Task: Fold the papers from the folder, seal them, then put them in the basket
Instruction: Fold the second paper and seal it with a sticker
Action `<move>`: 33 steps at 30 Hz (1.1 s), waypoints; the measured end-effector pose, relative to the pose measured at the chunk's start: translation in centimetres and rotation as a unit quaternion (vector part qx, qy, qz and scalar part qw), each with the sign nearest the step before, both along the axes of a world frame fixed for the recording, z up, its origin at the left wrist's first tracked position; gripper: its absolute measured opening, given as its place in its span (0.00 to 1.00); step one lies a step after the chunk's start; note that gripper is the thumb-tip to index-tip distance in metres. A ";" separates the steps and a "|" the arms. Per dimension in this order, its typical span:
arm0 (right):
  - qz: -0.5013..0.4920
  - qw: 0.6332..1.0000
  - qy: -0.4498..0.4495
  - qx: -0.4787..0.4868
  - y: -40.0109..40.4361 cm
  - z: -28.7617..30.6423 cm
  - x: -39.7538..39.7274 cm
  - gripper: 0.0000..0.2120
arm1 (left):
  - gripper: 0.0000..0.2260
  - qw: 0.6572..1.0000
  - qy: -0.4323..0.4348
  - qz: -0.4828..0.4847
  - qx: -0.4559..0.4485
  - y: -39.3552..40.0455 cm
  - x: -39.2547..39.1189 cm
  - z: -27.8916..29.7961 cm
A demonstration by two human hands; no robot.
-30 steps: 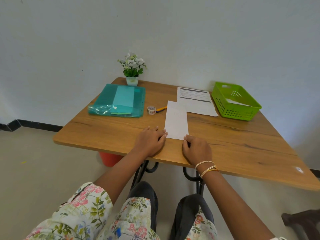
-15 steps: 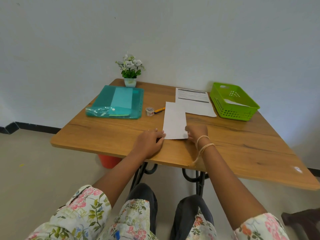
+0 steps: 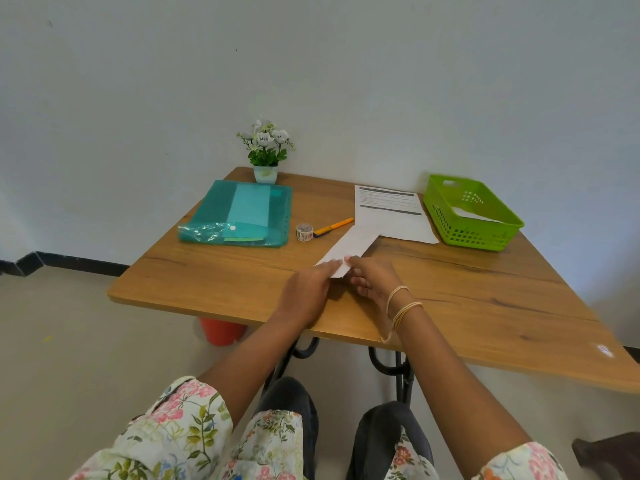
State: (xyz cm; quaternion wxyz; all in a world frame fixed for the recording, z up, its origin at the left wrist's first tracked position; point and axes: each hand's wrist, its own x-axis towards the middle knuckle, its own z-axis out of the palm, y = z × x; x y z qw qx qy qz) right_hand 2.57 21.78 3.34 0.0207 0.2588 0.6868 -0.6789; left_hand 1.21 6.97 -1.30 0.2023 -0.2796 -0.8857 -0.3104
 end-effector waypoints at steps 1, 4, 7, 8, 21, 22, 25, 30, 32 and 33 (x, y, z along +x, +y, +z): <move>0.003 0.999 0.027 -0.022 0.1 -0.1 0.0 0.12 | 0.18 0.998 -0.012 0.013 0.054 -0.1 0.1 0.1; -0.021 0.995 0.071 -0.067 0.8 -0.4 -0.2 0.15 | 0.13 0.960 -0.095 0.032 0.261 -0.7 0.1 1.3; -0.077 0.991 0.093 -0.053 1.9 -0.7 -1.2 0.14 | 0.07 0.895 -0.174 0.056 0.407 -2.2 -0.8 2.7; -0.094 0.990 0.103 -0.028 2.2 -0.9 -1.5 0.15 | 0.06 0.881 -0.196 0.060 0.426 -2.8 -1.4 3.0; -0.091 0.947 0.046 0.306 4.1 -2.2 -1.3 0.20 | 0.15 0.884 -0.353 0.144 0.270 -7.4 -6.7 2.5; -0.077 0.942 0.039 0.324 4.1 -2.6 -1.4 0.20 | 0.18 0.900 -0.320 0.164 0.247 -7.5 -6.8 2.5; -0.055 0.923 0.044 0.378 3.9 -3.6 -1.4 0.16 | 0.24 0.929 -0.231 0.185 0.222 -7.3 -6.3 2.3; -0.065 0.867 0.075 0.489 2.8 -5.0 -0.9 0.10 | 0.16 0.977 -0.089 0.155 0.118 -5.6 -6.5 2.3; -0.065 0.850 0.084 0.516 2.6 -5.4 -0.9 0.11 | 0.14 0.983 -0.072 0.143 0.086 -4.5 -7.6 2.9; -0.066 0.848 0.087 0.519 2.7 -5.5 -1.0 0.11 | 0.14 0.985 -0.068 0.141 0.067 -4.0 -8.1 3.2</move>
